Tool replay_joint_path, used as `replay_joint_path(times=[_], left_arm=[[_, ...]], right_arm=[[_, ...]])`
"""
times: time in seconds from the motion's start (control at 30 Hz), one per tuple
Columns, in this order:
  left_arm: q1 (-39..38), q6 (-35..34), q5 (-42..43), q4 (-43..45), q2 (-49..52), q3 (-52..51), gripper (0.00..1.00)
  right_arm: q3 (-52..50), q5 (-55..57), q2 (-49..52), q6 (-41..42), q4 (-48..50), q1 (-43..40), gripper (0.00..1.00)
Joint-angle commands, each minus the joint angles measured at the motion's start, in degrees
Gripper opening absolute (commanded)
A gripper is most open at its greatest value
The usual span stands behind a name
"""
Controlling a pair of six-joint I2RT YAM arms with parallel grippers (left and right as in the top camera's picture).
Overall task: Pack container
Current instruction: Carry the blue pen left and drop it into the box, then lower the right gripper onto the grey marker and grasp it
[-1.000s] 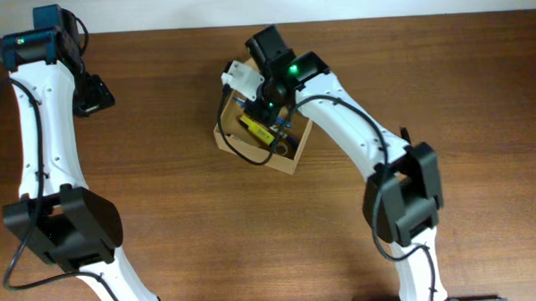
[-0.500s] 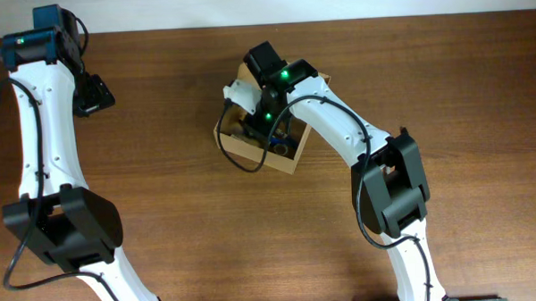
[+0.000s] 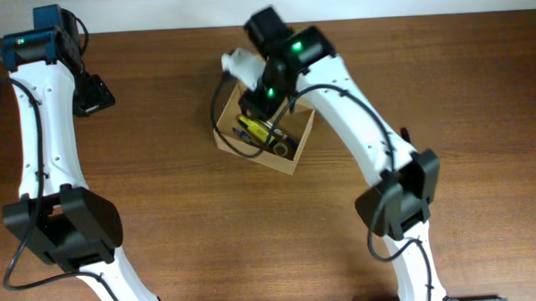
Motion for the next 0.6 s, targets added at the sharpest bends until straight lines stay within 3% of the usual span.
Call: replay_joint_path(times=[0.0, 0.17, 0.27, 0.47, 0.57], left_arm=[[0.44, 0.66, -0.39, -0.02, 0.52, -0.26, 1.0], [0.44, 0.66, -0.37, -0.02, 0.52, -0.26, 1.0], [0.44, 0.66, -0.37, -0.02, 0.52, -0.26, 1.0], [0.44, 0.66, -0.37, -0.02, 0.52, -0.26, 1.0], [0.44, 0.66, -0.37, -0.02, 0.52, -0.26, 1.0]], right_arm=[[8.55, 10.54, -6.67, 5.88, -1.88, -0.66, 0.53], [10.45, 16.52, -11.47, 8.85, -5.35, -5.25, 0.54], [8.48, 16.55, -13.77, 10.93, -6.34, -12.02, 0.54], [-5.4, 16.35, -16.76, 16.26, -1.11, -25.4, 0.54], [-14.58, 11.15, -16.0, 19.56, -0.87, -30.32, 0.54]])
